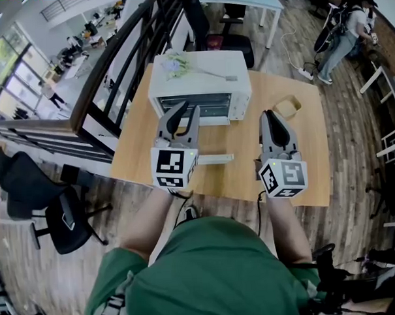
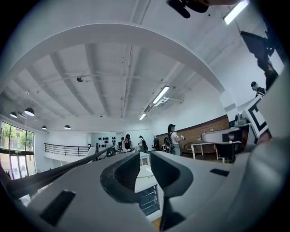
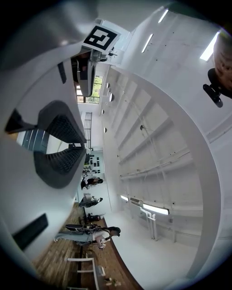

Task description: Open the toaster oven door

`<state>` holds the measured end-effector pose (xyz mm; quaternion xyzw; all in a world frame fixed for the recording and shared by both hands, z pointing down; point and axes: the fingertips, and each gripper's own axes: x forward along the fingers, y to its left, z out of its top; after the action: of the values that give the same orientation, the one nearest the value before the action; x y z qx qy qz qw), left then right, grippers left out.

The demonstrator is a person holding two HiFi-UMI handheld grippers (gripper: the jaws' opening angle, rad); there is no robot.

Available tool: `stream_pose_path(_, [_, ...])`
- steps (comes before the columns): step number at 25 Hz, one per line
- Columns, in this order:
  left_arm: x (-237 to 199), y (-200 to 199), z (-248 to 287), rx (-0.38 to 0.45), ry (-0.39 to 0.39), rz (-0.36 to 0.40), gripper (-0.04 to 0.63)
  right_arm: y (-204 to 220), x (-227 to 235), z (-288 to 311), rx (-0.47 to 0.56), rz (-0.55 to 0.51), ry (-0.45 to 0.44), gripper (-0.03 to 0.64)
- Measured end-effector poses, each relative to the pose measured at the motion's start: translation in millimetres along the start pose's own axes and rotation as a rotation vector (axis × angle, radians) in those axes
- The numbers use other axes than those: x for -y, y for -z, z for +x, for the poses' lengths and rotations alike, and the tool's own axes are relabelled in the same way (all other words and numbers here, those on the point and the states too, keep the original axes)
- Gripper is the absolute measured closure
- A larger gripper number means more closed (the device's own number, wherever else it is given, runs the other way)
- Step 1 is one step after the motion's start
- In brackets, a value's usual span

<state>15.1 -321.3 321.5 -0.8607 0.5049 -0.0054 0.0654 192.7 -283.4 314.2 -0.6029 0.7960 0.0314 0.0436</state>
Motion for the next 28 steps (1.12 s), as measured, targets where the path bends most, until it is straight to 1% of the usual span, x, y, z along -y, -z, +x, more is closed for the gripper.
stream_pose_path(5, [-2.0, 1.4, -1.8, -0.004, 0.004, -0.021, 0.509, 1.9, -3.4, 0.2, -0.007, -0.001, -0.009, 0.563])
stream_pose_path(8, [-3.6, 6.2, -3.2, -0.013, 0.003, -0.028, 0.509, 0.6, -5.5, 0.4, -0.003, -0.019, -0.018, 0.565])
stream_pose_path(14, [-6.1, 8.8, -3.9, -0.015, 0.005, -0.049, 0.51, 2.5, -5.1, 0.8, -0.004, -0.035, -0.011, 0.565])
stream_pose_path(17, [-5.4, 15.3, -4.1, -0.03, 0.002, -0.052, 0.51, 3.6, -2.1, -0.5, -0.007, -0.032, -0.009, 0.565])
stream_pose_path(23, [-6.5, 15.0, -3.0, -0.023, -0.002, -0.053, 0.509, 4.8, -1.5, 0.1, -0.01, -0.03, -0.008, 0.565])
stream_pose_path(28, [-5.3, 17.8, -1.6, -0.034, -0.003, -0.054, 0.51, 7.0, -0.2, 0.6, -0.015, -0.027, -0.009, 0.565])
